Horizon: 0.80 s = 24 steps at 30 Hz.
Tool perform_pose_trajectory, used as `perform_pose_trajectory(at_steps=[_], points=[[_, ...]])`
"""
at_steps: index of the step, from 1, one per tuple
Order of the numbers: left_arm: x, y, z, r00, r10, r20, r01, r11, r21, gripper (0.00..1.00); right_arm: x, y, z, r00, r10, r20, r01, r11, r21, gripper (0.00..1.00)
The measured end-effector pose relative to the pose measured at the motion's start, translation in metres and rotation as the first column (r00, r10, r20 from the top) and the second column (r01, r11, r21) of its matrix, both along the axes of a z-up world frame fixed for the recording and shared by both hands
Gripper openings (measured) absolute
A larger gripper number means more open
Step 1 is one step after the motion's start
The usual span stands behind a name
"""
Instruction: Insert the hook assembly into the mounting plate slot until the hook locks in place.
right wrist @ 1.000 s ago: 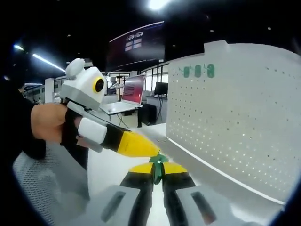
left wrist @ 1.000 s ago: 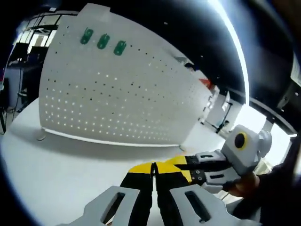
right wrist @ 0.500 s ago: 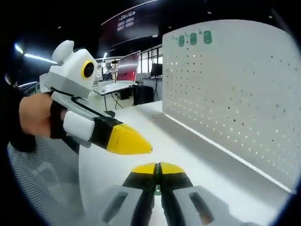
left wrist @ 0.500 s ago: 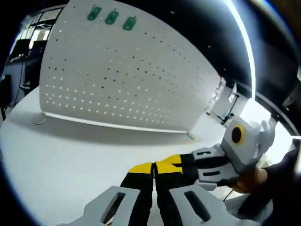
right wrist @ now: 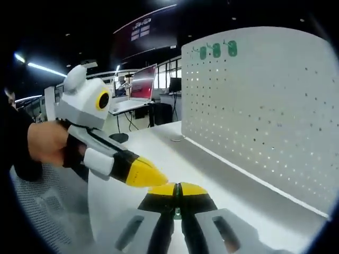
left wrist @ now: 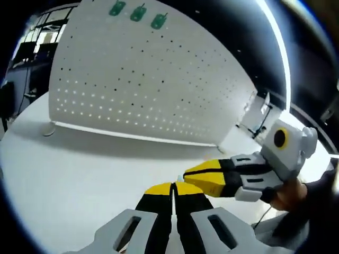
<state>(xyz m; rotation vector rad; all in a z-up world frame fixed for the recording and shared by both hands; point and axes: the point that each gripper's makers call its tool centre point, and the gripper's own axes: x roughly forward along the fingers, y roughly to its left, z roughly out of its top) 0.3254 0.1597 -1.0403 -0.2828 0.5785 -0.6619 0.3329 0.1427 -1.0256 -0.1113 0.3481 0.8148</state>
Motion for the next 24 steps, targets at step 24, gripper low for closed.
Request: perform_pose_trajectory(at_steps=[24], points=[[0.006,-0.001,0.009,0.999,-0.002,0.039,0.005,0.997,-0.083,0.07,0.006,0.004,0.01,1.0,-0.011,-0.002,0.011,0.998,0.06,0.0]])
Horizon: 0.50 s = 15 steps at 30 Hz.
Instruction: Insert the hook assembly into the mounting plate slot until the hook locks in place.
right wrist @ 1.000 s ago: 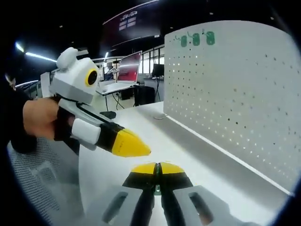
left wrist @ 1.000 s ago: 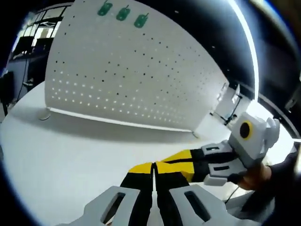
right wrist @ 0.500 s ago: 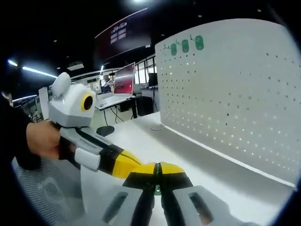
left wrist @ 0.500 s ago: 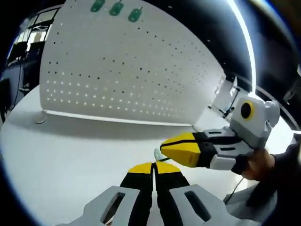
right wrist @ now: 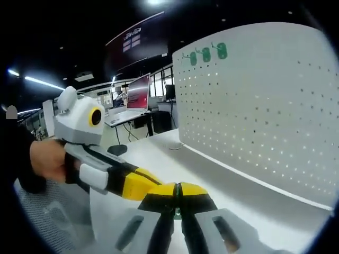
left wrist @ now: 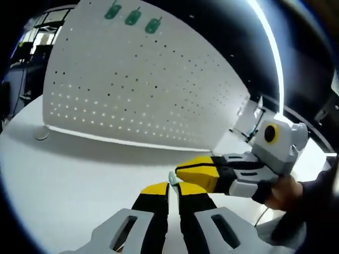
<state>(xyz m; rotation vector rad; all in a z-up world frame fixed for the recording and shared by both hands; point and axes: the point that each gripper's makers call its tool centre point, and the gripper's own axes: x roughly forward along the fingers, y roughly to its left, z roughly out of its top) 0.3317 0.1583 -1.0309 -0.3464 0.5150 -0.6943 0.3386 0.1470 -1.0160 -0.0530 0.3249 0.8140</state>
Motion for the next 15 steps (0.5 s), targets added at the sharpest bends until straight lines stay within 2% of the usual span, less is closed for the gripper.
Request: perform_pose_trajectory(at_steps=[5,9,15], points=[[-0.001,-0.001,0.002,1.0,0.004,-0.018,-0.005,0.999,-0.043,0.08,-0.001,0.004,0.005,1.0,0.011,0.013,-0.011,1.0,0.009,0.0],[0.001,0.002,0.005,0.999,0.022,-0.041,-0.026,0.995,-0.098,0.05,-0.002,0.006,0.006,1.0,0.019,0.015,-0.019,1.0,0.012,0.0],[0.002,0.004,0.006,0.997,0.03,-0.067,-0.039,0.99,-0.138,0.02,-0.003,0.011,0.011,0.999,0.038,0.029,-0.038,0.999,0.021,0.0]])
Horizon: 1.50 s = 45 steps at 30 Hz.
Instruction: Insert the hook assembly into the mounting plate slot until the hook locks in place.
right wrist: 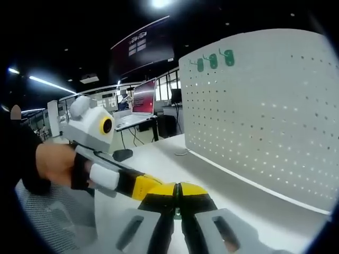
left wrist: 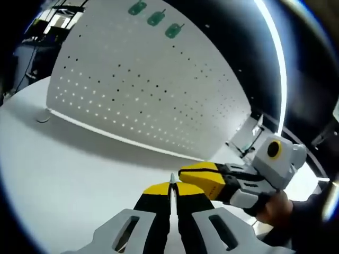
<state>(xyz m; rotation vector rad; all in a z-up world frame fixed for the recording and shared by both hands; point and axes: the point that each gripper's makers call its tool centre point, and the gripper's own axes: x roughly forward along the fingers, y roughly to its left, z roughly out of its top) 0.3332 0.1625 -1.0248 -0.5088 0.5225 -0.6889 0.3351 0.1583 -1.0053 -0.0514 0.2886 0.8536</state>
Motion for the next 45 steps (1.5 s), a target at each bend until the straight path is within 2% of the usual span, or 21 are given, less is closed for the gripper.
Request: perform_pose_trajectory(at_steps=[5,10,14,17,20,24,34,45], points=[[0.001,0.001,0.003,1.0,0.009,0.001,-0.009,1.0,-0.022,0.01,0.001,0.0,-0.001,1.0,-0.003,-0.003,0.003,1.0,0.0,0.0],[0.002,0.004,0.008,0.999,0.013,0.041,-0.014,1.0,0.022,0.01,0.0,0.002,0.0,1.0,-0.007,-0.004,0.007,1.0,0.002,0.0],[0.002,0.005,0.009,0.998,0.016,0.057,-0.018,0.999,0.041,0.01,0.004,-0.006,0.002,0.999,-0.039,-0.009,0.039,0.999,0.019,0.06],[0.005,0.01,0.01,0.996,0.041,0.076,-0.045,0.997,0.058,0.01,0.002,-0.008,0.003,0.999,-0.04,-0.019,0.041,0.999,0.027,0.07],[0.008,0.016,0.011,0.994,0.066,0.089,-0.073,0.995,0.075,0.01,-0.002,-0.006,0.003,1.0,-0.02,0.019,0.02,0.999,-0.027,0.06],[0.01,0.02,0.011,0.993,0.082,0.09,-0.088,0.993,0.073,0.01,-0.005,-0.001,-0.003,1.0,0.0,0.022,0.001,0.998,-0.056,0.06],[0.005,0.011,0.009,0.995,0.031,0.098,-0.042,0.993,0.113,0.01,-0.004,0.001,-0.009,1.0,0.019,0.021,-0.017,0.997,-0.078,0.04],[0.002,0.006,0.012,0.995,0.009,0.098,-0.019,0.995,0.101,0.01,-0.005,0.0,-0.012,0.999,0.028,0.031,-0.024,0.994,-0.11,0.03]])
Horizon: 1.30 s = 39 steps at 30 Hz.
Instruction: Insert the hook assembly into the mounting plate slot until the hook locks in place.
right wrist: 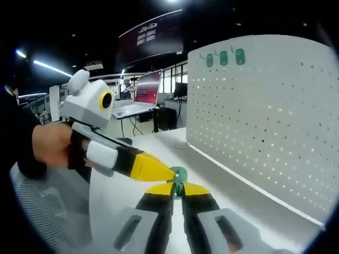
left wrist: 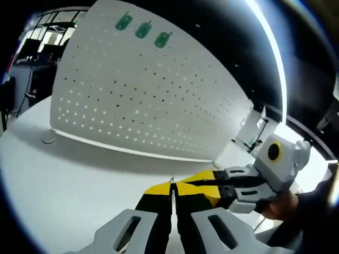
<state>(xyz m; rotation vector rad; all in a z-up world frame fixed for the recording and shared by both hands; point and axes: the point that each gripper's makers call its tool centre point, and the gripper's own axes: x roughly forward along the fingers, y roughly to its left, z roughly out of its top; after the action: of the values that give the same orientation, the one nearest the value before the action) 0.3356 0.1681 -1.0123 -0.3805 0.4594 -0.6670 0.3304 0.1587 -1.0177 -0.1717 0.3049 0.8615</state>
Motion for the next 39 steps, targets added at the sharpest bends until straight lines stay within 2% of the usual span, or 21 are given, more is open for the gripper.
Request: perform_pose_trajectory(at_steps=[10,14,20,25,29,33,36,39], points=[[-0.003,-0.006,-0.002,1.0,-0.017,-0.012,0.016,1.0,-0.01,0.01,-0.003,-0.004,-0.003,1.0,-0.007,-0.002,0.007,1.0,-0.017,0.01],[-0.004,-0.008,-0.002,1.0,-0.021,0.002,0.021,1.0,-0.001,0.01,-0.003,-0.006,-0.003,1.0,-0.016,0.0,0.016,1.0,-0.025,0.01],[-0.004,-0.016,0.001,0.996,-0.047,0.078,0.043,0.998,0.042,0.02,-0.002,-0.01,-0.002,0.999,-0.042,-0.005,0.042,0.999,-0.022,0.01],[-0.006,-0.02,0.002,0.993,-0.057,0.1,0.052,0.997,0.052,0.02,-0.003,-0.015,-0.002,0.997,-0.071,-0.016,0.07,0.997,-0.018,0.01],[-0.008,-0.024,0.006,0.991,-0.07,0.114,0.067,0.997,0.032,0.04,-0.004,-0.018,-0.002,0.995,-0.095,-0.023,0.095,0.995,-0.018,0.01],[-0.014,-0.03,0.01,0.983,-0.102,0.15,0.094,0.994,0.059,0.05,-0.006,-0.027,-0.003,0.991,-0.129,-0.029,0.128,0.991,-0.021,0.01],[-0.013,-0.028,0.015,0.973,-0.1,0.208,0.08,0.992,0.099,0.09,-0.006,-0.035,-0.003,0.986,-0.16,-0.036,0.159,0.987,-0.02,0.01],[-0.014,-0.027,0.017,0.969,-0.104,0.224,0.08,0.99,0.112,0.14,-0.005,-0.043,0.001,0.98,-0.194,-0.035,0.194,0.981,-0.01,0.01]])
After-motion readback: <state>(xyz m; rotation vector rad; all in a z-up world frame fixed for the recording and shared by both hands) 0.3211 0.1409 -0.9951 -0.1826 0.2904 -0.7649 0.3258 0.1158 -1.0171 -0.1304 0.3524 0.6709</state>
